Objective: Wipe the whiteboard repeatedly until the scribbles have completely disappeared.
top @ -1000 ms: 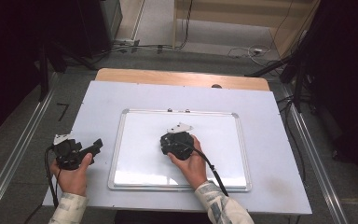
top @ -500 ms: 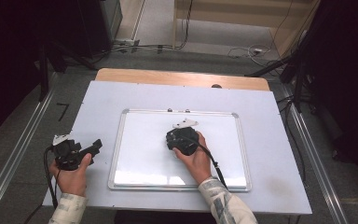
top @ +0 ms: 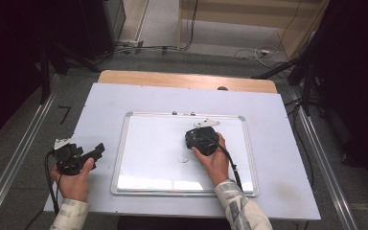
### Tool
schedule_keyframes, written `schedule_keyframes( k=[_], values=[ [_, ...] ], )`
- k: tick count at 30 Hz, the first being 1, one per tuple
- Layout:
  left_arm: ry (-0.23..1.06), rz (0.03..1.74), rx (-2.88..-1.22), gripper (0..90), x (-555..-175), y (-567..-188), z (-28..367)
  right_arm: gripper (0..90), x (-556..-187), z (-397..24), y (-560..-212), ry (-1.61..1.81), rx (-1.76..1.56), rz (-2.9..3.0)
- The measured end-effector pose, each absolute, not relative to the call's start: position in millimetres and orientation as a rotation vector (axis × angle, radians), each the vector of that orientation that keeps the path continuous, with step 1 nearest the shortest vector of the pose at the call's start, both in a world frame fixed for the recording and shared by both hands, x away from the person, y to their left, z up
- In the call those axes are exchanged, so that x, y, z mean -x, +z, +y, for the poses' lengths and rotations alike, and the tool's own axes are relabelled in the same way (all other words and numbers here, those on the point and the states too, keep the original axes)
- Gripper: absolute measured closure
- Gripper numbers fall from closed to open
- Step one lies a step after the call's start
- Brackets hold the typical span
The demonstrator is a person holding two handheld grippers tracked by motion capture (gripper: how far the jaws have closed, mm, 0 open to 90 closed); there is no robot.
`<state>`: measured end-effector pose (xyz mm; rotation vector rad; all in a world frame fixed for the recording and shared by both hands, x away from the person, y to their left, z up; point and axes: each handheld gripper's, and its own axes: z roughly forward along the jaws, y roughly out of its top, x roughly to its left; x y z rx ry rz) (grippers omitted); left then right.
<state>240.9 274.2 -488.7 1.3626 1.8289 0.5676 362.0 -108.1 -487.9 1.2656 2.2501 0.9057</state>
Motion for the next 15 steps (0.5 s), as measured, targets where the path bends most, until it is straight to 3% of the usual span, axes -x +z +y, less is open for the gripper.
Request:
schedule_keyframes(
  k=[15],
  values=[
    [0.57, 1.84, -1.349, 19.2, -239, -489, 276, 39.3, -369, -118, -487, 0.886, -1.288, 2.228]
  ],
)
